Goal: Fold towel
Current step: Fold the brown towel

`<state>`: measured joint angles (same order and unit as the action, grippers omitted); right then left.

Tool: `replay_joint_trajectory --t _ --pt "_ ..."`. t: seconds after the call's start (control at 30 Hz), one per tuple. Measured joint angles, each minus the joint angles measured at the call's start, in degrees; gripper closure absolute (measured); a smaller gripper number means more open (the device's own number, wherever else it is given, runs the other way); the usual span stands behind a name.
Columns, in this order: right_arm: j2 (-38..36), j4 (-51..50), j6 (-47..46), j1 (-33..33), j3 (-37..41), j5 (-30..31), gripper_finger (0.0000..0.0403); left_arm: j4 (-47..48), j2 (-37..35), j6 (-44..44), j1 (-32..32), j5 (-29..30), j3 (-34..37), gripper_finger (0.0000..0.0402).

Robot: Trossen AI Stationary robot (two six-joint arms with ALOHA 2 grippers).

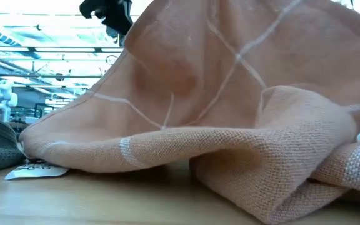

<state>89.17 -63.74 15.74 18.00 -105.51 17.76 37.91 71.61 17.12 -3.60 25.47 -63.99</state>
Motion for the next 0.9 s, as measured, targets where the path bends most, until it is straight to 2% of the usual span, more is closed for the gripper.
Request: replay_joint_trajectory --t 0.1,0.2,0.27,0.4,0.6,0.8,0.9 --pt "-0.49 -2.69 0.57 -4.06 0.00 -0.15 0.0403 2.05 0.00 0.01 2.77 -0.20 0.00 0.0392" --pt "-0.44 -5.95 0.40 -7.93 0.08 -0.70 0.0403 2.60 0.00 0.00 5.35 -3.95 0.02 0.0392" --pt "-0.54 -5.61 0.49 -10.24 1.48 -3.89 0.0403 2.71 0.00 0.02 6.57 -7.16 0.02 0.0392" --pt "-0.68 -3.20 1.65 -13.41 6.96 -9.77 0.0403 2.76 0.00 0.40 8.07 -10.21 0.02 0.0392" --pt "-0.68 1.80 2.96 -17.09 17.89 -15.02 0.0403 3.94 0.00 0.27 11.58 -13.72 0.71 0.0392" --pt "-0.68 3.69 2.09 -19.07 26.63 -18.14 0.0403 2.00 0.00 0.11 14.85 -19.80 7.40 0.0392" --pt "-0.68 3.05 1.11 -19.17 29.93 -18.14 0.0403 -0.48 0.00 -0.04 15.84 -20.30 12.43 0.0392"
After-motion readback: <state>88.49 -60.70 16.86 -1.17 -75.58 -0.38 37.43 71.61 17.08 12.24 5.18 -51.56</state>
